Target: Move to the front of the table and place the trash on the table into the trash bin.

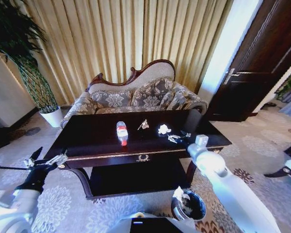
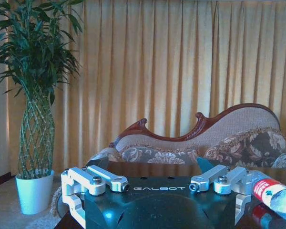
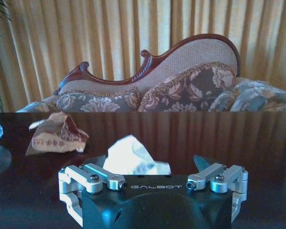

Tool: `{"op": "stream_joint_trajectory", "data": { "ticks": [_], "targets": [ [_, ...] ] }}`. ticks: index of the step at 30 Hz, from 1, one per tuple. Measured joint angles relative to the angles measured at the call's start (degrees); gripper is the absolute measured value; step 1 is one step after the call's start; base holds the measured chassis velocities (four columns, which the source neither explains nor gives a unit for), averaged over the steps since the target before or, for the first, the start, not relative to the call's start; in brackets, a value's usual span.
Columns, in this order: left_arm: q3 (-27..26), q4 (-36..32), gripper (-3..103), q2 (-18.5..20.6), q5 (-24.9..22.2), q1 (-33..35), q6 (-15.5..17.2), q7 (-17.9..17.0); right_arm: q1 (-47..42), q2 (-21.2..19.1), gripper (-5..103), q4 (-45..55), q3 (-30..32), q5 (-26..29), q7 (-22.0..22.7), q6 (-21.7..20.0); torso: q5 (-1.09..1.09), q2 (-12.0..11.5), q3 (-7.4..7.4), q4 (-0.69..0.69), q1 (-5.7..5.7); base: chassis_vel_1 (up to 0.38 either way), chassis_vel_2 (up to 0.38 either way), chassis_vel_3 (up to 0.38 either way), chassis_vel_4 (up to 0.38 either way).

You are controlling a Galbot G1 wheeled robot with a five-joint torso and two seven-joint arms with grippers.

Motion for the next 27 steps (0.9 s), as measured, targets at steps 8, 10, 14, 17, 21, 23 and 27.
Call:
{"op": "stream_joint_trajectory", "data": {
  "ticks": [8, 10, 14, 17, 21, 23, 27],
  "targets": [
    [-0.2, 0.0, 100, -0.7, 0.5, 0.0, 0.0, 0.0, 6.7, 1.1, 100, -4.1, -5.0, 1.2, 0.8, -0.7, 0.01, 0.0, 0.0, -0.01, 0.0, 0.0, 0.0, 0.0, 0.0],
    [-0.8, 0.0, 100, -0.7, 0.4, 0.0, 0.0, -0.1, 8.5, 1.9, 100, -5.5, -7.1, 1.3, 1.5, -1.0, 0.0, 0.0, 0.0, -0.01, 0.0, 0.0, 0.0, 0.0, 0.0],
    [-1.1, 0.0, 100, -0.7, 0.2, 0.0, 0.0, -0.1, 9.7, 3.0, 100, -7.3, -8.9, 1.0, 2.1, -1.3, 0.0, 0.0, 0.0, 0.0, 0.0, 0.0, 0.0, 0.0, 0.0],
    [-1.1, 0.0, 100, -0.7, 0.2, 0.0, 0.0, -0.1, 10.0, 3.5, 100, -8.1, -9.5, 0.8, 2.5, -1.4, 0.0, 0.0, 0.0, -0.01, 0.0, 0.0, 0.0, 0.0, 0.0],
    [-1.1, 0.0, 100, -0.7, 0.2, -0.2, 0.0, -0.1, 10.3, 3.6, 100, -9.2, -10.1, -0.2, 2.5, -1.5, 0.0, 0.0, 0.0, -0.01, 0.0, 0.0, 0.0, 0.0, 0.0],
    [-0.9, 0.0, 100, -0.7, 0.2, -0.2, 0.0, -0.2, 10.6, 3.7, 102, -10.3, -10.4, -1.3, 2.5, -1.4, 0.0, 0.0, 0.0, -0.01, 0.0, 0.0, 0.0, 0.0, 0.0],
    [-0.8, 0.0, 100, -0.7, 0.2, -0.3, 0.0, -0.2, 10.7, 3.6, 93, -10.8, -10.3, -1.7, 2.5, -1.1, 0.0, 0.0, 0.0, -0.01, 0.0, 0.0, 0.0, 0.0, 0.0]
  ]
}}
